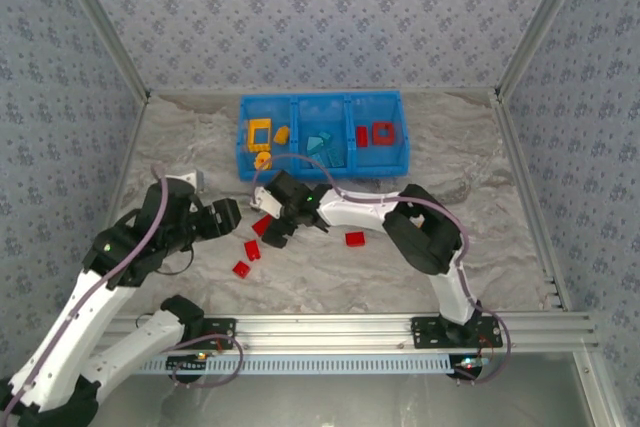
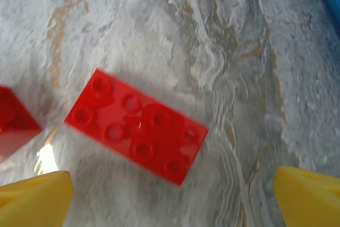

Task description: Sort the legos into containers by color

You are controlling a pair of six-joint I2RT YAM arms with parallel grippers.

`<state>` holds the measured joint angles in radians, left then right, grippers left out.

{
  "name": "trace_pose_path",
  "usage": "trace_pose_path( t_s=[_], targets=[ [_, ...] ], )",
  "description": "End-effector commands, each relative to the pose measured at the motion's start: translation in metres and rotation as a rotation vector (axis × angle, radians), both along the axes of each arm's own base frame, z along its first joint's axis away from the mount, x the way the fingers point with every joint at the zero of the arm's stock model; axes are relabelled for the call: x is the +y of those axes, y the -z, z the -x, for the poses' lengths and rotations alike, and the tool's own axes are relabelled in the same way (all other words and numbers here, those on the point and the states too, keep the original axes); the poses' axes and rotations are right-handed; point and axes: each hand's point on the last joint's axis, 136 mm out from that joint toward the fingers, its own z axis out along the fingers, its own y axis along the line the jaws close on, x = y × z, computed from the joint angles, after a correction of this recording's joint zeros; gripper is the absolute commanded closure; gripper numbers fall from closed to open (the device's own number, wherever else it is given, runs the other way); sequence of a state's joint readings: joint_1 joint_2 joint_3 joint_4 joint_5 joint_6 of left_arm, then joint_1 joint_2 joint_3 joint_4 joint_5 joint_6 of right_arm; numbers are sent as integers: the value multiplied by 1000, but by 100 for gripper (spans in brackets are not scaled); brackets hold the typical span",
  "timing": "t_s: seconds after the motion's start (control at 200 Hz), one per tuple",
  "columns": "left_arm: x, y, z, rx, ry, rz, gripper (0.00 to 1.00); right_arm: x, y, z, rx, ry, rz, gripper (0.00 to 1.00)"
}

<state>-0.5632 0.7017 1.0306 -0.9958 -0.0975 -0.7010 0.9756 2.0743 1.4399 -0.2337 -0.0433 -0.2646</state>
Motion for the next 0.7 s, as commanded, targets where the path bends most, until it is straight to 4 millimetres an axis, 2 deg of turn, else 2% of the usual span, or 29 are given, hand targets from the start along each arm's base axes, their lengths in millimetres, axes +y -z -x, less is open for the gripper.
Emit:
trace_pose_path(
  t_s=[0.0,0.155,0.33,0.695],
  targets=[
    [8,-4,7,-19,-27,24,25,7,8,-4,30,-27,36,2],
    [10,-6,11,-23,-26,24,25,15,15,-13,50,-4,46,3],
    [9,-9,10,-33,-26,29,25,23,16,-23,78,41,37,10],
    [9,-6,9,-30,-27,34,25,26,13,-15,131,63,7,45]
  ],
)
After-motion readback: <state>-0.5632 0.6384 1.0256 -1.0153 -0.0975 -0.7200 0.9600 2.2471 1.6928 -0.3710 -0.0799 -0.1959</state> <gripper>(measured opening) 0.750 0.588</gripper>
